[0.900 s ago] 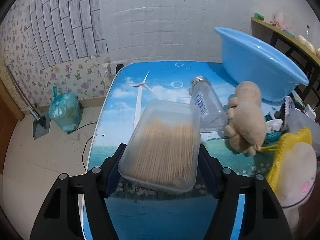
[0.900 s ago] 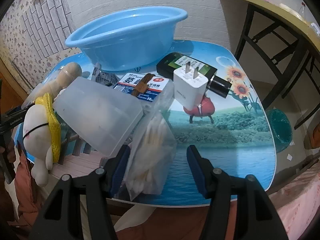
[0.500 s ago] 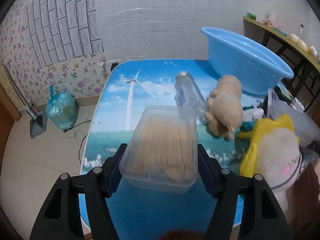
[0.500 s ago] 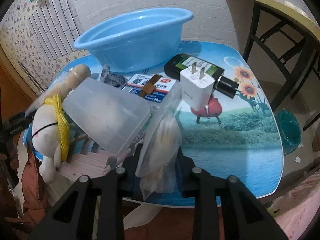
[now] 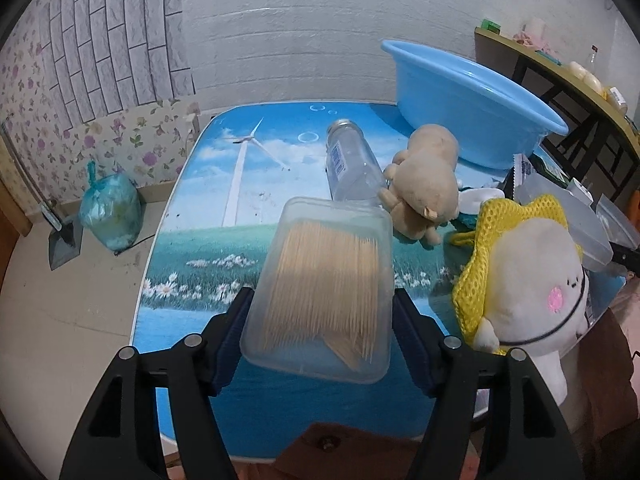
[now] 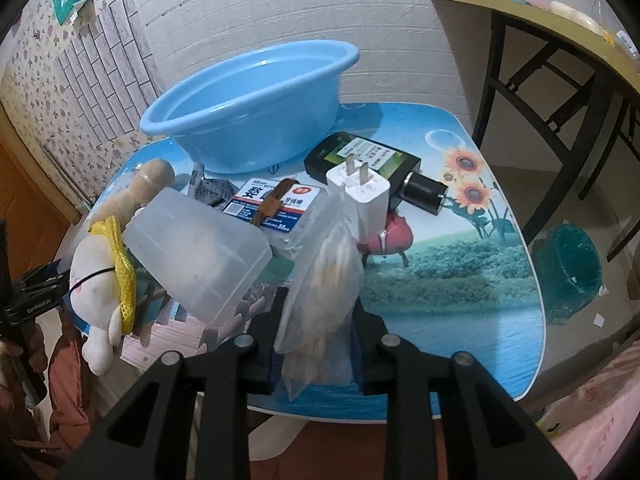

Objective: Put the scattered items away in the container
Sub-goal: 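Carry the toothpick box to the basin with the left tool while the right carries swabs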

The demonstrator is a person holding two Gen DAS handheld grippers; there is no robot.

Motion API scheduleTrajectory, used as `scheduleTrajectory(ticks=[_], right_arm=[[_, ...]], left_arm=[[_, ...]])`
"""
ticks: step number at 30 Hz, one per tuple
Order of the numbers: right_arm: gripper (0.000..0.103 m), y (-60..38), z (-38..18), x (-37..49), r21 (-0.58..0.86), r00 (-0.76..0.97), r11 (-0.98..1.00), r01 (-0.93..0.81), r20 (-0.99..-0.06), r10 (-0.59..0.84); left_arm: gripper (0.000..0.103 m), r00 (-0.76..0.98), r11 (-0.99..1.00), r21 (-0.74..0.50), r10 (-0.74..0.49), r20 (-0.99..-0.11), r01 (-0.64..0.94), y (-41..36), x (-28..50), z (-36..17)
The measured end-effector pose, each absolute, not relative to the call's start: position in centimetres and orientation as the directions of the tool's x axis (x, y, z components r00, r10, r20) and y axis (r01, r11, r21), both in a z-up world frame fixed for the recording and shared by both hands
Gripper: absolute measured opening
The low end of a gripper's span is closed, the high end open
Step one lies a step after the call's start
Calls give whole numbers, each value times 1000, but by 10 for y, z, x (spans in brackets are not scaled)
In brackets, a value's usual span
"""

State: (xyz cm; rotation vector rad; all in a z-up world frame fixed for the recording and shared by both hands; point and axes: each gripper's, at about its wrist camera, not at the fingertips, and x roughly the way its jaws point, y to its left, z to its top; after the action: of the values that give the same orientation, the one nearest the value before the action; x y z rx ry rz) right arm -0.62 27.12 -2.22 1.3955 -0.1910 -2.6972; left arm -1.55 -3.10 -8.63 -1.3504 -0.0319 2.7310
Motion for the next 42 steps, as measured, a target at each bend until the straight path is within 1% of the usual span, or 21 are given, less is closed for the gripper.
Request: scheduleTrajectory(ticks=[4,5,6,7,8,11,13,20,24,30,37,42], right_arm=[[26,272,-21,-6,166,-576,-985,35,-802,-156],[26,272,-21,-5,167,-577,-985,36,-802,-157],[26,272,-21,-5,168,-577,-985,36,-801,-157],[26,272,-21,-4,168,-578,-985,36,-800,-157],[26,272,-20,-4,167,-581,-985,36,-799,-156],[26,272,-17,-4,175,-585,-984,33,-795,-161],[26,274,-13,-4,221,-585,-975,32,-787,-198],[26,261,17,-3,226,-641,-969,95,-731,-234],[26,253,25,-9,235,-648,-964,126,-716,-259],[26,245,43,-24,245,-664,-954,175,-686,-298],[26,236,58,-53,245,-681,-942,228,-651,-335],[26,234,58,-76,248,-675,-934,257,-646,-357]], left_arm=[[76,-613,-993,-84,114,-781,-78,-32,-22,-91],[76,-618,-993,-84,115,-778,-80,-32,-23,-91],[73,-626,-993,-84,119,-771,-86,-31,-24,-91],[66,-635,-992,-91,129,-762,-92,-31,-24,-90],[63,-642,-991,-97,134,-755,-93,-31,-23,-90],[63,-651,-988,-121,154,-743,-96,-32,-21,-85],[63,-664,-988,-121,153,-732,-95,-32,-19,-78],[63,-712,-987,-143,150,-686,-71,-32,-13,-41],[63,-738,-984,-142,178,-651,-111,-22,-14,-13],[63,-756,-975,-118,221,-617,-189,3,-27,14],[63,-742,-965,-107,252,-621,-238,30,-58,25],[63,-732,-959,-89,265,-628,-270,51,-78,24]])
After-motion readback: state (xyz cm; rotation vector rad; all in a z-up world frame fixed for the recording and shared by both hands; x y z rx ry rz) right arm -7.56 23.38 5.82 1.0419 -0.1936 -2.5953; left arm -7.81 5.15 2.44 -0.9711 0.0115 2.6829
